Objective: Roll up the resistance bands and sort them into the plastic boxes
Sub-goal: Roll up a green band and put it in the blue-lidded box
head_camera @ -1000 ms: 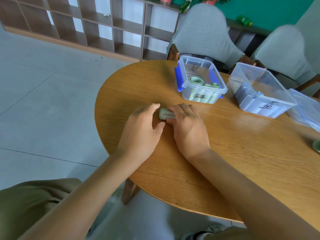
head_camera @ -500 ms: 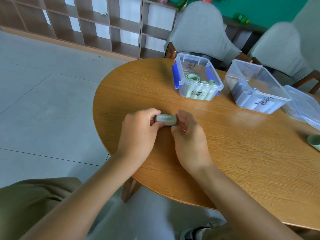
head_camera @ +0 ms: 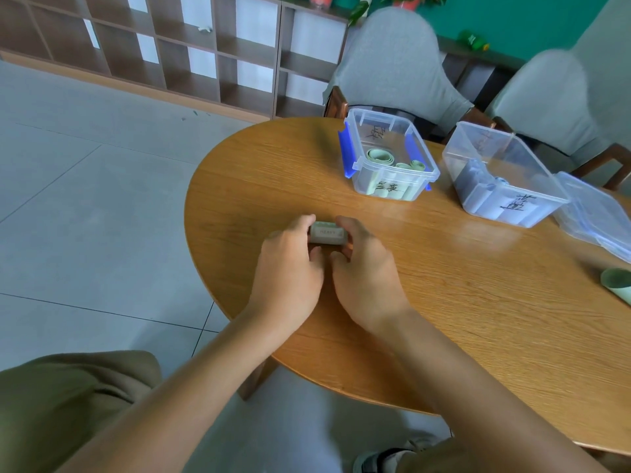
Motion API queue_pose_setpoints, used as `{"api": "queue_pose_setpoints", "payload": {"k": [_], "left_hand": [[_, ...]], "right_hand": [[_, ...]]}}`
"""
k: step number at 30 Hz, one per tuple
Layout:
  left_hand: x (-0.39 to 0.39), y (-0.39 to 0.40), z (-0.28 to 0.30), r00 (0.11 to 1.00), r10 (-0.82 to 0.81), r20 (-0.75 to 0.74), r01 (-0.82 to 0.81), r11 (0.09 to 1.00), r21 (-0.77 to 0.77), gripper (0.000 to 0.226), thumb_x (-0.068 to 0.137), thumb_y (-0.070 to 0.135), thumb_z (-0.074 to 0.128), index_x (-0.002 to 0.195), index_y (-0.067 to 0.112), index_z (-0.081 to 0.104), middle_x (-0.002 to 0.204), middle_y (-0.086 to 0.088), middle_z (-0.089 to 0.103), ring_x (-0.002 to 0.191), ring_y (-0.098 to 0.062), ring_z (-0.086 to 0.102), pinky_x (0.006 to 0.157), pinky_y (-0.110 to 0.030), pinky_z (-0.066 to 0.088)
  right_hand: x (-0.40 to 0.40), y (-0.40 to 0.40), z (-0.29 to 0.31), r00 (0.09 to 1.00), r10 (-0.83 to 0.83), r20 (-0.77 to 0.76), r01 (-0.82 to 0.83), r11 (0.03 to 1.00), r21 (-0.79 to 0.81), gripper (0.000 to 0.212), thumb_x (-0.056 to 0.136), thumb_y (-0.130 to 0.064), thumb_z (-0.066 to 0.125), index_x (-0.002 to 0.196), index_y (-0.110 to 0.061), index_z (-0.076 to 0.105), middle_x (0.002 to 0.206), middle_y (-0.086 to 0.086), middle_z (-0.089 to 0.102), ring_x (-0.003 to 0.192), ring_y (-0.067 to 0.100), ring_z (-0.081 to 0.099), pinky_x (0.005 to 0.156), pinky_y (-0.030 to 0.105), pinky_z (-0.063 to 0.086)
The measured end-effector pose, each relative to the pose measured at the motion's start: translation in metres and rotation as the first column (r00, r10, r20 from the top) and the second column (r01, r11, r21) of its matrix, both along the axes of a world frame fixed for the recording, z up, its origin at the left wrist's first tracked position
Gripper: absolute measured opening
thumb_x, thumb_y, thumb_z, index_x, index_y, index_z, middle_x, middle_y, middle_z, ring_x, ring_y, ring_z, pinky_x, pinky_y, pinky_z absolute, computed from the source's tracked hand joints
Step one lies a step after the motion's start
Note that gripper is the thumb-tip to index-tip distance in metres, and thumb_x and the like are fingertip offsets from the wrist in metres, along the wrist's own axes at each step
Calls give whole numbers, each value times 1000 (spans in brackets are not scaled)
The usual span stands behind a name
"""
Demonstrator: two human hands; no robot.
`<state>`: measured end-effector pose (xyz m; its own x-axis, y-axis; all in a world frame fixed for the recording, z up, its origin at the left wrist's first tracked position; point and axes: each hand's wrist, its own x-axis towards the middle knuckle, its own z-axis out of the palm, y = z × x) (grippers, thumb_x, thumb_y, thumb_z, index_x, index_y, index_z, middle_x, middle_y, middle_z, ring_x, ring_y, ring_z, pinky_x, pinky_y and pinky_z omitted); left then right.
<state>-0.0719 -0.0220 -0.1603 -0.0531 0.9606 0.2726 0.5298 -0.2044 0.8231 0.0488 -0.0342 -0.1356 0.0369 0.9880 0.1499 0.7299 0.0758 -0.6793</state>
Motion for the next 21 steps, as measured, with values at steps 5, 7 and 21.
{"api": "queue_pose_setpoints", "payload": {"k": [5,7,21], "left_hand": [[-5,14,-3,990,20,-136,-12,998,64,47,88,20,73,133,21,62,105,-8,72,99,-24,68,89,-41,54],[-7,18,0,983,22,-182,-5,995,97,42,86,23,77,127,21,65,98,-7,71,94,-23,67,83,-42,55],[-9,37,4,897,-65,-437,155,973,172,30,97,37,49,110,11,57,108,-3,58,99,-21,47,85,-33,42]], "right_hand": [[11,14,-9,985,46,166,-60,995,81,46,93,-4,57,137,-17,55,121,5,65,112,27,52,96,28,37],[16,21,-9,988,65,142,-80,992,97,41,91,-7,63,130,-19,60,113,4,67,106,27,55,94,32,41],[38,40,4,975,188,117,-208,961,184,31,99,-22,60,130,-17,54,105,-7,60,87,-5,54,79,8,40]]}}
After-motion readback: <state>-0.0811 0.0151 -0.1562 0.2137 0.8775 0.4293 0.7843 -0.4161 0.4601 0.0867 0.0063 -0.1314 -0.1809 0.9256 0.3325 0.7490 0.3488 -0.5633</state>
